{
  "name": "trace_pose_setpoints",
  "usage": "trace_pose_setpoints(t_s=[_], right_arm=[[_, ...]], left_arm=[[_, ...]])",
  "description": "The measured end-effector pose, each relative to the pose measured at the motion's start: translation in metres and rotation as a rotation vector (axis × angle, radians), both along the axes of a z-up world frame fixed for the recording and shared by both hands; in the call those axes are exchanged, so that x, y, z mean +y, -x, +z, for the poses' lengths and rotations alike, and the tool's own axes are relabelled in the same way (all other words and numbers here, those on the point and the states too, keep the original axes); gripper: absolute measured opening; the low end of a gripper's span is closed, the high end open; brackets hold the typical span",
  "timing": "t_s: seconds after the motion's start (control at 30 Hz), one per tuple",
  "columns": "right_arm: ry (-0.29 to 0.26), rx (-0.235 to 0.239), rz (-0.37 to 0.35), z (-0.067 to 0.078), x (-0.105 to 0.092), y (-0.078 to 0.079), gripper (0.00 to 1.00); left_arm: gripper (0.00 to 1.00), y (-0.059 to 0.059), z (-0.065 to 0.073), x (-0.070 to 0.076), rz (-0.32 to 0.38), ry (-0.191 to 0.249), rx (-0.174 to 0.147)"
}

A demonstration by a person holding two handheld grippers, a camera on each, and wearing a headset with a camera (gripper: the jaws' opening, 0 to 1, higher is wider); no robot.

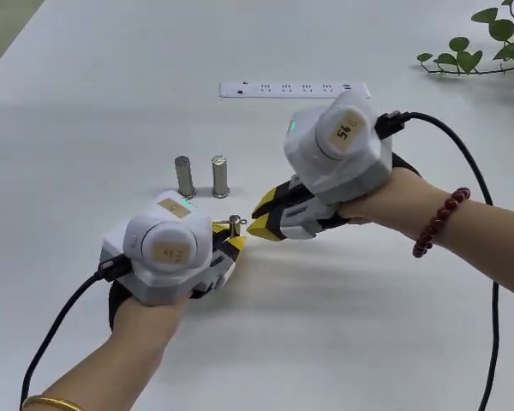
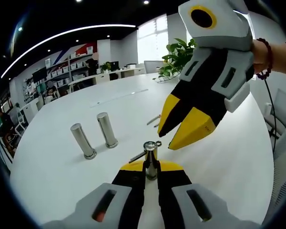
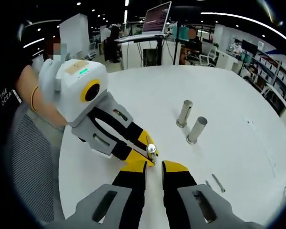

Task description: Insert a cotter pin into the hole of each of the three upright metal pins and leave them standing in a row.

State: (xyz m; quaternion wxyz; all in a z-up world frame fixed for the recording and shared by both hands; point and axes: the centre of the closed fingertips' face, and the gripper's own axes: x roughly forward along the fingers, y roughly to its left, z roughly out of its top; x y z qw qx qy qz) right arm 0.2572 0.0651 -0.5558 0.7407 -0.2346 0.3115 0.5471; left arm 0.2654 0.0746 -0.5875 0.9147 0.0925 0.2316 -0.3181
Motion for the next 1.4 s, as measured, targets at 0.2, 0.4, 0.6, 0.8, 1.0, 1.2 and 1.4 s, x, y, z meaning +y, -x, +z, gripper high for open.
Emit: trace_pose_setpoints(t_s=[0.2, 0.4, 0.6, 0.8, 1.0, 1.2, 1.4], right_arm=[[-0.067, 0.012, -0.085, 0.008, -0.004, -0.005, 0.20], [-0.120, 0.024, -0.140, 0.013, -0.011, -0.005, 0.25], [-0.118, 0.032, -0.156, 0.009, -0.013, 0.005, 0.26], [-0.125, 0.050, -0.171, 0.005, -0.012, 0.012, 0.27], [-0.142, 0.051, -0.163, 0.002, -0.010, 0.018, 0.28], [-0.160, 0.052, -0.175, 0.001, -0.009, 0.019, 0.30], [-0.171, 0.055, -0.190, 0.000, -0.010, 0.016, 0.31]], left_arm=[[0.05, 0.000, 0.000, 0.000, -0.010, 0.010, -0.001], [0.05, -0.002, 0.001, 0.001, -0.012, 0.010, -0.002], [0.05, -0.006, 0.006, 0.006, -0.005, 0.015, -0.017], [0.05, -0.011, 0.007, 0.015, 0.001, 0.009, -0.012], [0.05, -0.017, 0.008, 0.025, 0.014, 0.007, -0.008], [0.05, -0.020, 0.006, 0.032, 0.023, 0.010, -0.001], [0.05, -0.020, 0.004, 0.034, 0.028, 0.006, 0.006]])
